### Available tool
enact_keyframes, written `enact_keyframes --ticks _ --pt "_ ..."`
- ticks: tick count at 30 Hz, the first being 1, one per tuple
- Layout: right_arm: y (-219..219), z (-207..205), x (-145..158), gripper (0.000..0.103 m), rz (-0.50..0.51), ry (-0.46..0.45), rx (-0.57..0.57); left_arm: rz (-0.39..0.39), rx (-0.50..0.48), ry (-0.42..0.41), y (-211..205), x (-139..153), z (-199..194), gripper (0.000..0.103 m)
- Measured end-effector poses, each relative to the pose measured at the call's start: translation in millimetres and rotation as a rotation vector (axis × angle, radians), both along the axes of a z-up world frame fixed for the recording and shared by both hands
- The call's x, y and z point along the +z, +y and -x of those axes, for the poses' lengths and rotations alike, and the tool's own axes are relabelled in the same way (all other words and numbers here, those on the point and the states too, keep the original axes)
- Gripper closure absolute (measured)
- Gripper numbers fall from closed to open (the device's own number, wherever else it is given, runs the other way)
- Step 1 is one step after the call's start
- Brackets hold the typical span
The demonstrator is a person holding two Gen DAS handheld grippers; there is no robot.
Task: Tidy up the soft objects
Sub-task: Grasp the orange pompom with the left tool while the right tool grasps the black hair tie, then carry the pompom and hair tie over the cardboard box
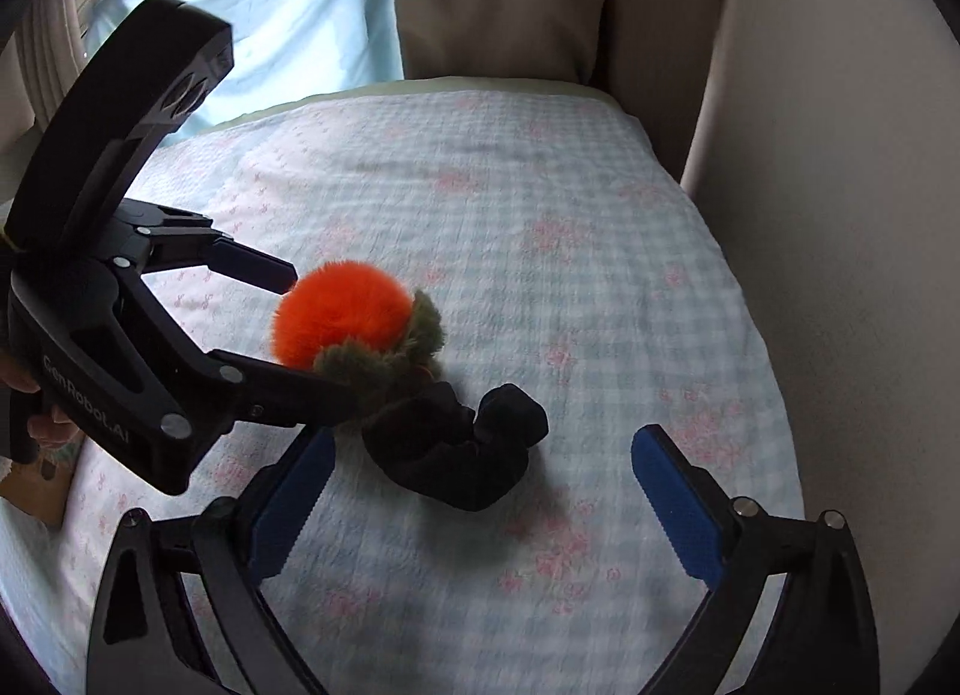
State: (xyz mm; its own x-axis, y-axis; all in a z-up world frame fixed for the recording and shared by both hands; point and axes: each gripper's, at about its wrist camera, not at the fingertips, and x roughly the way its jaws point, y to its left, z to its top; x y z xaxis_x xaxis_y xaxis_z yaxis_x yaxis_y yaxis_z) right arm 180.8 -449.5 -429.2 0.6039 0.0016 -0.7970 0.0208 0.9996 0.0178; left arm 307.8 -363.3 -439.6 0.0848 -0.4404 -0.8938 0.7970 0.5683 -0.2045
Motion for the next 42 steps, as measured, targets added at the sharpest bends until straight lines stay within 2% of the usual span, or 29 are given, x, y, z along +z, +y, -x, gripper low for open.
enact_keyframes --ticks 2,10,12,14,15,17,19,24,31,37,42 --pt "0 -6 -10 0.012 0.002 0.011 0.029 -0.004 -0.001 0.015 -4 -12 -5 0.008" --pt "-4 -21 -30 0.031 -0.020 0.044 0.086 0.009 0.002 0.059 -8 -35 -20 0.014" --pt "-4 -24 -32 0.040 -0.027 0.054 0.095 0.011 -0.005 0.066 -11 -37 -22 0.025" --pt "-4 -27 -35 0.047 -0.029 0.065 0.104 0.005 -0.010 0.072 -14 -41 -25 0.042" --pt "-4 -27 -35 0.050 -0.027 0.065 0.106 0.003 -0.010 0.077 -15 -43 -25 0.045" --pt "-3 -28 -35 0.059 -0.027 0.070 0.111 -0.002 -0.011 0.071 -16 -45 -25 0.058" --pt "-3 -28 -35 0.068 -0.024 0.073 0.111 -0.007 -0.018 0.065 -20 -48 -23 0.062" --pt "-5 -32 -37 0.077 -0.025 0.078 0.099 -0.012 -0.013 0.047 -25 -49 -22 0.065" --pt "-6 -29 -28 0.081 -0.033 0.065 0.078 0.005 -0.003 0.025 -23 -37 -20 0.067" --pt "-3 -25 -8 0.081 -0.036 0.038 0.060 0.025 0.010 0.005 -12 -10 -22 0.067" --pt "3 -18 25 0.081 -0.035 0.005 0.051 0.046 0.027 -0.020 1 21 -15 0.067"
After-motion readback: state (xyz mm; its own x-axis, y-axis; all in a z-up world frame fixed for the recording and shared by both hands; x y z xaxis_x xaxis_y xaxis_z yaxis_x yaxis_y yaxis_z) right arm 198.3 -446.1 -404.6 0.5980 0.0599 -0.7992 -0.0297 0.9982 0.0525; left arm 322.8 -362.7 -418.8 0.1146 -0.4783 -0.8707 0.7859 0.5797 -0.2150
